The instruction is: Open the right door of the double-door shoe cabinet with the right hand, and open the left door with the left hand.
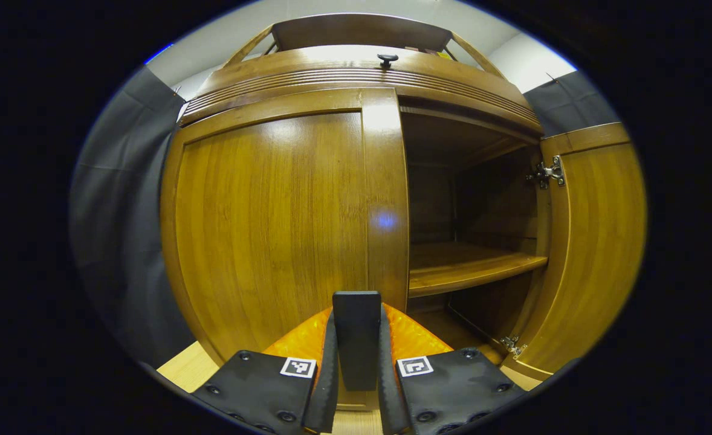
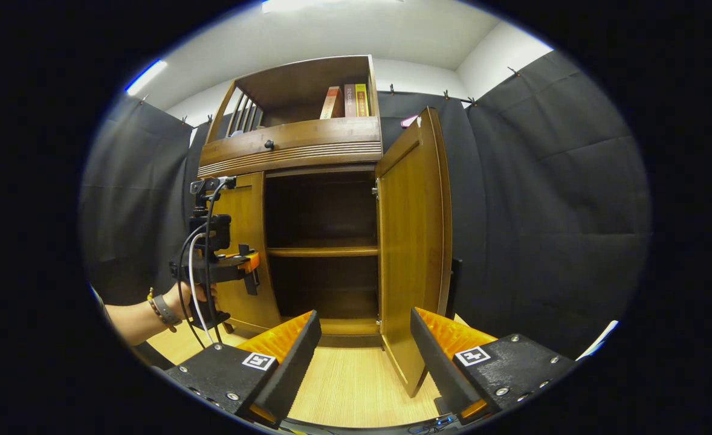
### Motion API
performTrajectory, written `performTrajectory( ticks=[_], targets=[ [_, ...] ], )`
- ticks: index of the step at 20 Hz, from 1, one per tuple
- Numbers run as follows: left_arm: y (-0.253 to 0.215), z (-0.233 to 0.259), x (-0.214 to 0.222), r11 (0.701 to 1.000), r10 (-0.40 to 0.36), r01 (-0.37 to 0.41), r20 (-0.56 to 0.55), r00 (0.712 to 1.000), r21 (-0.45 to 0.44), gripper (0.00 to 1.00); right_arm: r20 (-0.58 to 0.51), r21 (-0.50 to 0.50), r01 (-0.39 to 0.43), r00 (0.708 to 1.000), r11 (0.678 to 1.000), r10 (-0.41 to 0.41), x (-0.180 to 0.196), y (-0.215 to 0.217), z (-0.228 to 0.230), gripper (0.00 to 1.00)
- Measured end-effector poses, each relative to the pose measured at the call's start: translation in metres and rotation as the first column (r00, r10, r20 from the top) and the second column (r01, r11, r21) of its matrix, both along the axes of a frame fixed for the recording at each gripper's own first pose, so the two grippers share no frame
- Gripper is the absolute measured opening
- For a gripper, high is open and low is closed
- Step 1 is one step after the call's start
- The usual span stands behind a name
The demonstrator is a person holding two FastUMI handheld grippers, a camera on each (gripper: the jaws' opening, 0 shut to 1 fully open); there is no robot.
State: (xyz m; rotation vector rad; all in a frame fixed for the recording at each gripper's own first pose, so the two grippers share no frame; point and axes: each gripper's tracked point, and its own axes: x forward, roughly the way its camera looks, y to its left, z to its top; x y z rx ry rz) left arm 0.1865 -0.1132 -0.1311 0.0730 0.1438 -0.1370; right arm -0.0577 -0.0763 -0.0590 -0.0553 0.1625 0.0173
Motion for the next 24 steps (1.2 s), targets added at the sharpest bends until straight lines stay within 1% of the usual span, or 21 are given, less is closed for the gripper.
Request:
performTrajectory(
  ticks=[10,13,16,21,22,24],
  targets=[
    [0.022,0.009,-0.056,1.0,-0.016,0.016,-0.031,0.999,-0.005,0.34,0.002,-0.001,-0.021,1.0,1.0,0.021,-0.002,0.012,0.0,0.92],
    [0.032,0.012,-0.07,1.0,-0.009,0.009,-0.049,0.999,-0.005,0.35,0.001,-0.001,-0.033,0.999,0.999,0.033,-0.001,0.018,-0.001,0.92],
    [0.046,0.016,-0.09,1.0,0.008,-0.008,-0.056,0.998,-0.013,0.35,-0.002,0.0,-0.052,0.999,0.999,0.052,0.002,0.028,-0.001,0.92],
    [0.082,0.025,-0.124,0.999,0.039,-0.039,-0.038,0.999,0.014,0.34,-0.011,-0.004,-0.09,0.996,0.996,0.09,0.009,0.044,-0.005,0.92],
    [0.088,0.026,-0.129,0.999,0.041,-0.04,-0.04,0.998,0.017,0.31,-0.012,-0.004,-0.098,0.995,0.995,0.098,0.01,0.047,-0.006,0.93],
    [0.101,0.028,-0.14,0.999,0.044,-0.043,-0.044,0.998,0.02,0.32,-0.016,-0.01,-0.116,0.993,0.993,0.115,0.015,0.053,-0.009,0.92]
  ],
)
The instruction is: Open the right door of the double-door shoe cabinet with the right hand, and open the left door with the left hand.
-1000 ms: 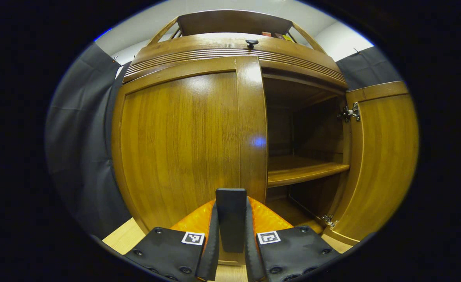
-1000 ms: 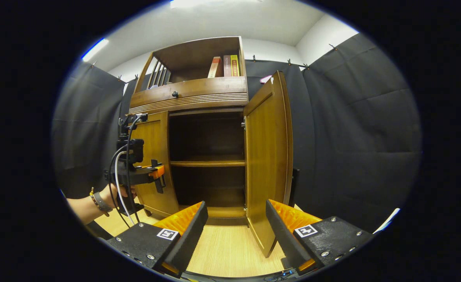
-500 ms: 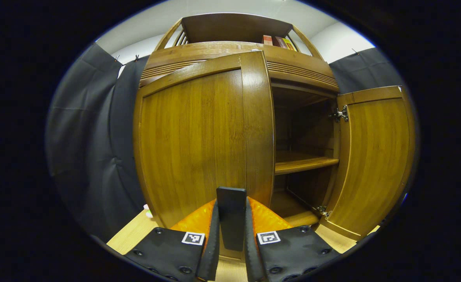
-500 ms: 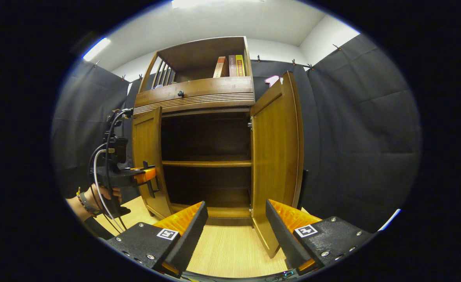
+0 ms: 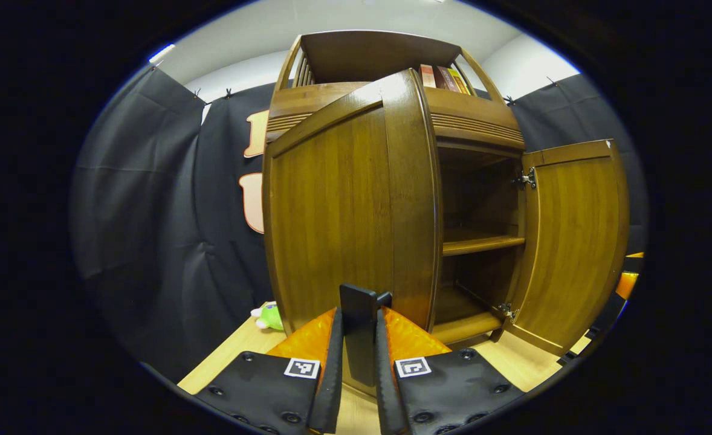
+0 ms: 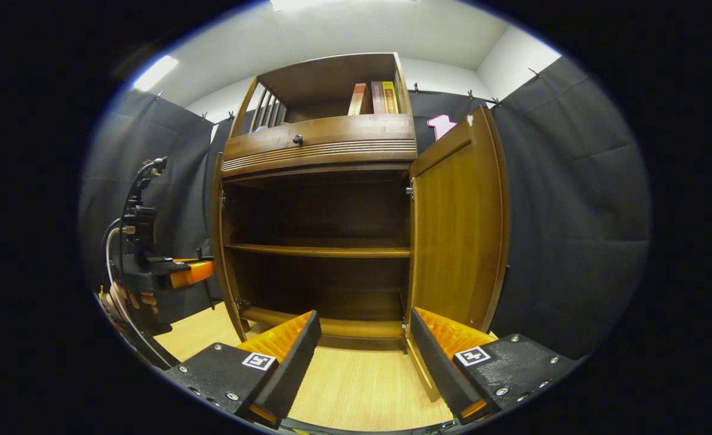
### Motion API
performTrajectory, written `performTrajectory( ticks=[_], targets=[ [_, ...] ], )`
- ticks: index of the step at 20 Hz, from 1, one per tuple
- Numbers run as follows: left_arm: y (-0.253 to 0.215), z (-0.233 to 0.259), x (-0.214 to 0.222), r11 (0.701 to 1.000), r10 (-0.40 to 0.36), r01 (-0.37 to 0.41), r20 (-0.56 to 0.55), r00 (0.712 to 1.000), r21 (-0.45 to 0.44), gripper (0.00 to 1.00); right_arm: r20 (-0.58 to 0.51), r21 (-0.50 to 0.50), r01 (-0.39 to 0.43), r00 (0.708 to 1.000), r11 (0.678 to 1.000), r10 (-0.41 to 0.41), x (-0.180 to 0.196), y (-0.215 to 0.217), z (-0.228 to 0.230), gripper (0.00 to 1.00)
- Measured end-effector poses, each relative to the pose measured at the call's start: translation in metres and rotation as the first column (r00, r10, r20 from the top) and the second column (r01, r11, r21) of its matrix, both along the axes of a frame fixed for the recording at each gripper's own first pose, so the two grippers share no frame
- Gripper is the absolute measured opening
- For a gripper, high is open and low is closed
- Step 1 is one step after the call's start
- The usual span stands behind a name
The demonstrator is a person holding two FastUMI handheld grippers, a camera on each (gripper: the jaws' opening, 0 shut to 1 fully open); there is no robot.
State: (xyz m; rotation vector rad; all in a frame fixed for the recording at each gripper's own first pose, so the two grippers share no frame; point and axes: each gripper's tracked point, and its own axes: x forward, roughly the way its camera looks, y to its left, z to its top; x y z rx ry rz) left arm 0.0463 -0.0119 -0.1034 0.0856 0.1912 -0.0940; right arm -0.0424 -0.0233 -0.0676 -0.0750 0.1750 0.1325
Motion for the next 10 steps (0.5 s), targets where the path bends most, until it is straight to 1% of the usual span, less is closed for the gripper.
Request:
performTrajectory(
  ticks=[1,2,3,5,6,8,9,10],
  targets=[
    [0.008,0.002,-0.006,1.0,0.005,-0.005,0.0,1.0,0.005,0.33,-0.003,-0.007,-0.008,1.0,1.0,0.008,0.002,0.002,-0.001,0.92],
    [0.016,0.003,-0.008,1.0,0.013,-0.013,0.002,1.0,0.01,0.33,-0.004,-0.011,-0.012,1.0,1.0,0.012,0.004,0.004,-0.002,1.0],
    [0.023,0.004,-0.012,0.999,0.026,-0.026,0.007,1.0,0.018,0.28,-0.005,-0.011,-0.017,1.0,1.0,0.017,0.005,0.006,-0.002,1.0],
    [0.037,0.007,-0.019,0.997,0.063,-0.063,0.019,0.998,0.036,0.29,-0.007,-0.001,-0.027,1.0,1.0,0.027,0.008,0.012,-0.004,1.0],
    [0.049,0.007,-0.024,0.996,0.08,-0.081,0.023,0.996,0.046,0.26,-0.006,0.004,-0.031,1.0,1.0,0.031,0.009,0.015,-0.004,1.0],
    [0.067,0.01,-0.031,0.993,0.108,-0.11,0.027,0.994,0.051,0.25,-0.003,0.006,-0.038,0.999,0.999,0.038,0.011,0.019,-0.003,1.0],
    [0.078,0.011,-0.032,0.991,0.122,-0.123,0.027,0.992,0.049,0.22,-0.004,0.005,-0.042,0.999,0.999,0.042,0.011,0.022,-0.004,1.0],
    [0.088,0.009,-0.032,0.989,0.136,-0.137,0.023,0.99,0.048,0.22,-0.005,0.002,-0.045,0.999,0.999,0.045,0.011,0.024,-0.004,1.0]
  ],
)
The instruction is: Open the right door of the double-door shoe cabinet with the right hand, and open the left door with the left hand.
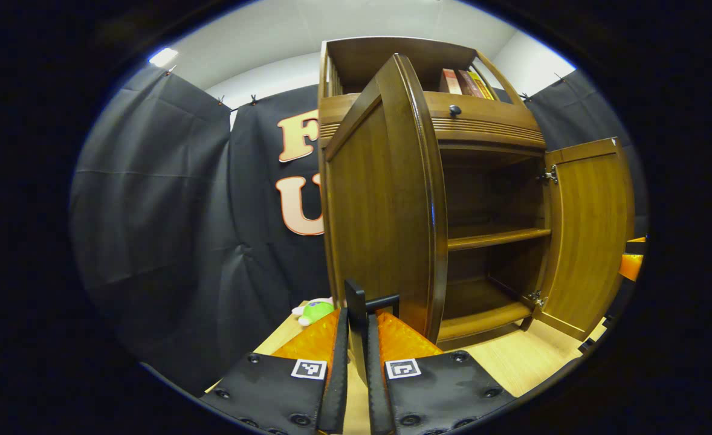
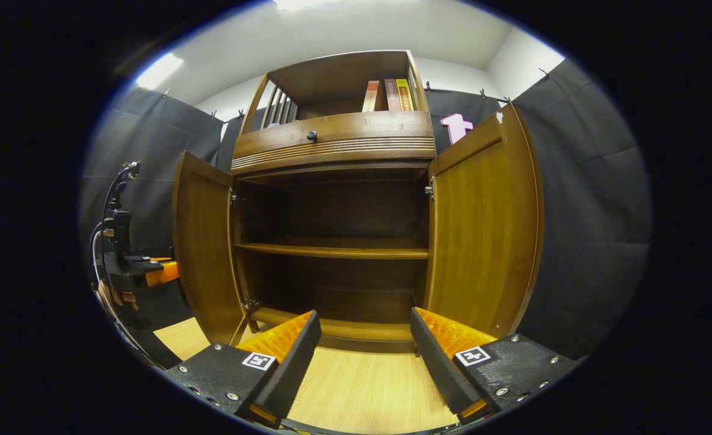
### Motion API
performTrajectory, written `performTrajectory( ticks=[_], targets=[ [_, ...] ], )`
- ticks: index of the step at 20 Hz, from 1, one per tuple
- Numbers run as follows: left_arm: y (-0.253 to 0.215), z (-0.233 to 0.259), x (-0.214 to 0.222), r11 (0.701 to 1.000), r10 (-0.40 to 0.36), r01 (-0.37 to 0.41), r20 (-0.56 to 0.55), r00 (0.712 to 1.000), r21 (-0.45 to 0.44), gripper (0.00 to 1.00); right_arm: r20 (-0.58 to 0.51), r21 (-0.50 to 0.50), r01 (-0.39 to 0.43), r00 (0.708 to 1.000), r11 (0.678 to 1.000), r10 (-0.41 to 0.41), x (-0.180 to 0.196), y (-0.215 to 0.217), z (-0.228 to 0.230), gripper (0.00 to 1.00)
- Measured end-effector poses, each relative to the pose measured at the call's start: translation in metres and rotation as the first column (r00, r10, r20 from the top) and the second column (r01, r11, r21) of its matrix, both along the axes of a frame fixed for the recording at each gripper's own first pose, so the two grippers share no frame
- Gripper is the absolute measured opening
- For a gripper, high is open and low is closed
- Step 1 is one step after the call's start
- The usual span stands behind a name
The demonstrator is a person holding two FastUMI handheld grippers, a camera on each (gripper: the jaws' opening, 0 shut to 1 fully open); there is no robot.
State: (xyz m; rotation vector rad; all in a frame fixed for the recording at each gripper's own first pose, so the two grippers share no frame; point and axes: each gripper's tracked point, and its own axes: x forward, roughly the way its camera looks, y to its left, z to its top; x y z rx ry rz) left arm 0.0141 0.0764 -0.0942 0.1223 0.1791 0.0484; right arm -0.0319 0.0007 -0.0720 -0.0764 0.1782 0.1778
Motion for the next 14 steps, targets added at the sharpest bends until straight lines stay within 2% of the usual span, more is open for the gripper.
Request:
performTrajectory(
  ticks=[2,4,6,7,8,9,10,14],
  targets=[
    [0.024,0.003,-0.004,1.0,0.03,-0.03,0.009,1.0,0.008,0.22,-0.001,-0.005,-0.001,1.0,1.0,0.001,0.002,0.003,-0.001,1.0],
    [0.042,0.006,-0.004,0.999,0.03,-0.029,0.016,0.999,-0.035,0.11,-0.003,-0.003,-0.003,1.0,1.0,0.003,0.003,0.006,-0.002,1.0],
    [0.058,0.004,-0.006,0.997,0.014,-0.014,0.007,1.0,-0.074,0.07,-0.007,-0.005,-0.002,1.0,1.0,0.002,0.001,0.009,-0.002,1.0],
    [0.064,0.006,-0.005,0.998,-0.001,0.002,0.009,1.0,-0.064,0.04,-0.005,-0.006,0.0,1.0,1.0,0.0,0.001,0.01,-0.003,0.81],
    [0.067,0.005,-0.005,0.998,-0.022,0.023,0.012,1.0,-0.062,0.09,-0.002,-0.006,0.002,1.0,1.0,-0.002,0.001,0.011,-0.002,1.0],
    [0.069,0.005,-0.004,0.997,-0.043,0.043,0.012,0.999,-0.062,0.04,0.001,-0.006,0.005,1.0,1.0,-0.005,0.0,0.014,0.0,1.0],
    [0.073,0.006,-0.003,0.996,-0.063,0.064,0.017,0.998,-0.061,0.1,0.003,-0.006,0.007,1.0,1.0,-0.007,-0.001,0.016,0.001,1.0],
    [0.096,0.007,0.0,0.987,-0.136,0.137,0.026,0.99,-0.083,0.1,0.006,0.0,0.02,1.0,1.0,-0.02,-0.002,0.023,0.001,1.0]
  ],
)
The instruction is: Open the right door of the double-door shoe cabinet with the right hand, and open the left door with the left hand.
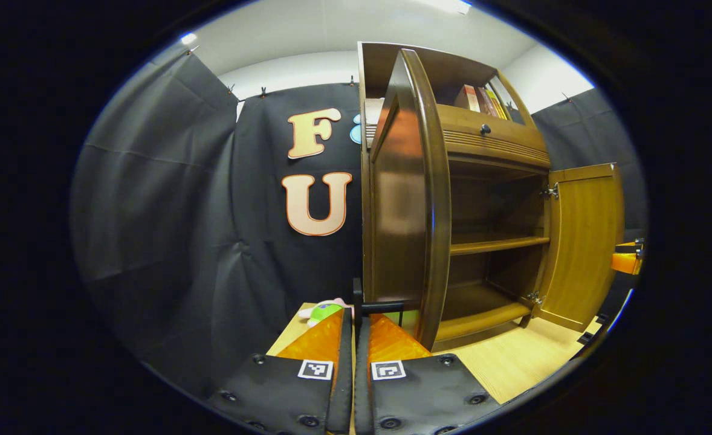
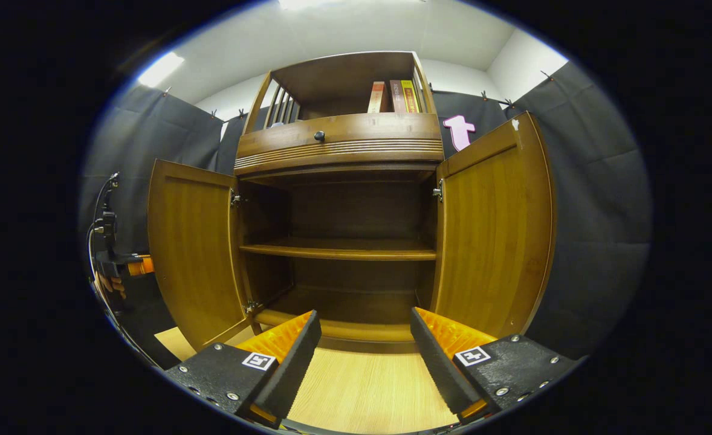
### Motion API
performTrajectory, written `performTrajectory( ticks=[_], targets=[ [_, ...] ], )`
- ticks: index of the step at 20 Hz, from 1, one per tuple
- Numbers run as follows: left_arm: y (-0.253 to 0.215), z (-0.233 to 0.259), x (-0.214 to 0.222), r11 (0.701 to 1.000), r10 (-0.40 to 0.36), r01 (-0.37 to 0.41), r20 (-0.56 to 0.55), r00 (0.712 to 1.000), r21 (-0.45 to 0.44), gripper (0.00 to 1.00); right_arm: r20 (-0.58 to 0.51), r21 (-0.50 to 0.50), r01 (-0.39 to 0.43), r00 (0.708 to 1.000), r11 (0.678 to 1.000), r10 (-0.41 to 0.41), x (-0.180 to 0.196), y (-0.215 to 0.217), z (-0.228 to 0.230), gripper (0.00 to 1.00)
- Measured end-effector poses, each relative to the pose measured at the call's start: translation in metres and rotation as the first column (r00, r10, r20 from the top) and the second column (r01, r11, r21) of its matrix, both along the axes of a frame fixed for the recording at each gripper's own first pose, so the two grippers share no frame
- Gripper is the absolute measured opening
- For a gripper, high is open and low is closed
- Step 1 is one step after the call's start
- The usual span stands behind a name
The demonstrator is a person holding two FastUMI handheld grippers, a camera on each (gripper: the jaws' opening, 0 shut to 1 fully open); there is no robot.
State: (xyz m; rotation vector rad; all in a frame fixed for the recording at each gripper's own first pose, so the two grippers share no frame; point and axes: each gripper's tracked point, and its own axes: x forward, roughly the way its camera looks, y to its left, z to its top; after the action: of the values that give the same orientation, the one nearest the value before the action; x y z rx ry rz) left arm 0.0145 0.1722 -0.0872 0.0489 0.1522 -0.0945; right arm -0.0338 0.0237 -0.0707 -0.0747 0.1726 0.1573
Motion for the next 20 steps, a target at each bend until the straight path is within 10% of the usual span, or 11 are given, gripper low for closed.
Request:
performTrajectory(
  ticks=[11,12,20],
  targets=[
    [0.032,-0.003,0.005,0.988,-0.154,0.154,-0.019,0.988,-0.003,0.15,0.027,0.002,0.038,0.999,0.999,-0.038,0.001,0.028,0.0,1.0],
    [0.031,-0.004,0.001,0.987,-0.158,0.158,-0.023,0.987,0.014,0.16,0.028,0.005,0.038,0.999,0.999,-0.039,0.002,0.03,0.0,0.81],
    [0.022,0.0,-0.075,0.985,-0.148,0.152,-0.056,0.987,0.083,0.15,0.018,0.015,0.012,1.0,1.0,-0.012,0.03,0.039,-0.012,1.0]
  ],
)
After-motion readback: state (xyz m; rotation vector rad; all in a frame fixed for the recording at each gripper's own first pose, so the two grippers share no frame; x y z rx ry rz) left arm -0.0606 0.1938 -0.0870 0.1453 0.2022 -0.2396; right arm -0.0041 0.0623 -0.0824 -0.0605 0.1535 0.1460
